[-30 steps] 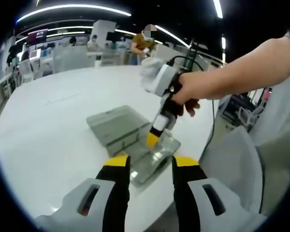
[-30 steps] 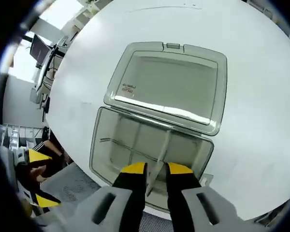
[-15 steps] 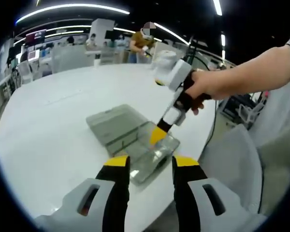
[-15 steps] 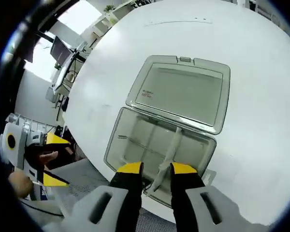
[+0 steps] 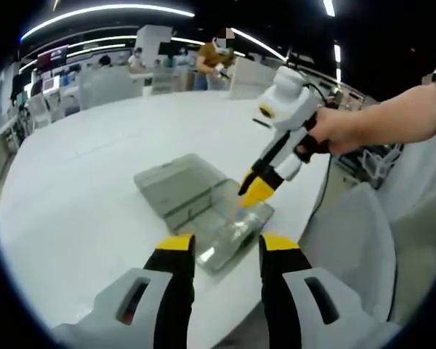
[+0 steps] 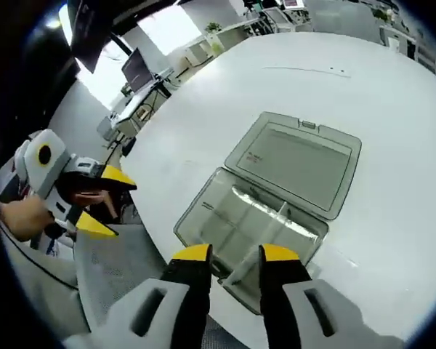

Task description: Insert the divider into the dual guide fixture by aligning both edges with the guide slots and pushing it downward to the bottom, including one-sided entry, uneven engagement, binding, and posture correction.

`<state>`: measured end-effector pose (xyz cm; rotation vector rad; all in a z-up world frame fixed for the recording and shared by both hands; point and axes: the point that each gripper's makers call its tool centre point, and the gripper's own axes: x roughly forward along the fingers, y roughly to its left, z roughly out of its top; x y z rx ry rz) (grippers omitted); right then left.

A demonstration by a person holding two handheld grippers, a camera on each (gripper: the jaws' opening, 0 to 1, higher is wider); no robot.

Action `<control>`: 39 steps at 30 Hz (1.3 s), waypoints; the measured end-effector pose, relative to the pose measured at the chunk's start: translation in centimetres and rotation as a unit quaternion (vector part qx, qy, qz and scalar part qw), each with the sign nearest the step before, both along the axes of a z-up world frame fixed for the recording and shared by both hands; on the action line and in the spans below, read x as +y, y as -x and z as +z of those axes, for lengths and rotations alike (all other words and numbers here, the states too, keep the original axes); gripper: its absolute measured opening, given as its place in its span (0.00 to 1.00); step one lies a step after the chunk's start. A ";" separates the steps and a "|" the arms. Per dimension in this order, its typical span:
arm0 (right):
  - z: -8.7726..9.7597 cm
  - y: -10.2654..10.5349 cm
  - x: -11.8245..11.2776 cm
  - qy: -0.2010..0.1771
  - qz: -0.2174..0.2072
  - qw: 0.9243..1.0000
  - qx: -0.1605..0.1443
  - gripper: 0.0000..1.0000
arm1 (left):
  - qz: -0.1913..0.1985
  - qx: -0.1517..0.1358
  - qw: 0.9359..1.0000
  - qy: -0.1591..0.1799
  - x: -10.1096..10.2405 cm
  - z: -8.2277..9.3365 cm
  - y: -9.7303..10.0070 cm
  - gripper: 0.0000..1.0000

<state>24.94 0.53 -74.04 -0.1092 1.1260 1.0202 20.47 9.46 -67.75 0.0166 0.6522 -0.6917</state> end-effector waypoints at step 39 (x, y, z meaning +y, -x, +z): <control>4.1 1.1 -3.1 -0.125 0.055 0.976 -0.168 0.23 | 0.062 0.081 0.993 -0.063 3.8 -3.6 0.2 0.37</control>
